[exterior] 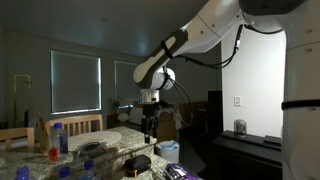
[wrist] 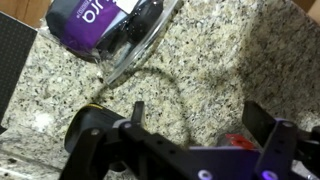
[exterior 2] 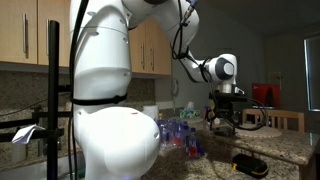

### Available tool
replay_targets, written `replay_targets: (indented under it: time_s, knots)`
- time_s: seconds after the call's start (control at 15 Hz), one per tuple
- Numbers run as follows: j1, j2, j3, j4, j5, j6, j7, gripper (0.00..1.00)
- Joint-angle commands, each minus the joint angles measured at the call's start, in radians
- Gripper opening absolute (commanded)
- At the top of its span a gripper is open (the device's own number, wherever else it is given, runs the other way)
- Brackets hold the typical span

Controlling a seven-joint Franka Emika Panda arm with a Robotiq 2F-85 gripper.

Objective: Move the cable and the empty bottle to the front.

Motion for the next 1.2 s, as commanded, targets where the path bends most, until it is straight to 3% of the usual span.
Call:
replay_targets:
  time_s: [0.0,0.27,0.53,0.8,1.13]
  knots:
    - [-0.016,0.004,0.018,0.002,0.001,-0.002,0.0,1.0]
    - [-0.013,0.039,0.03,0.043,0.02,0.044,0.107,1.0]
    - [0.009,0.095,0.078,0.105,0.051,0.215,0.213,1.0]
    - [0.026,0.214,0.122,0.241,0.037,0.303,0.3,1.0]
    - [0.033,0.332,0.117,0.384,-0.012,0.389,0.448,1.0]
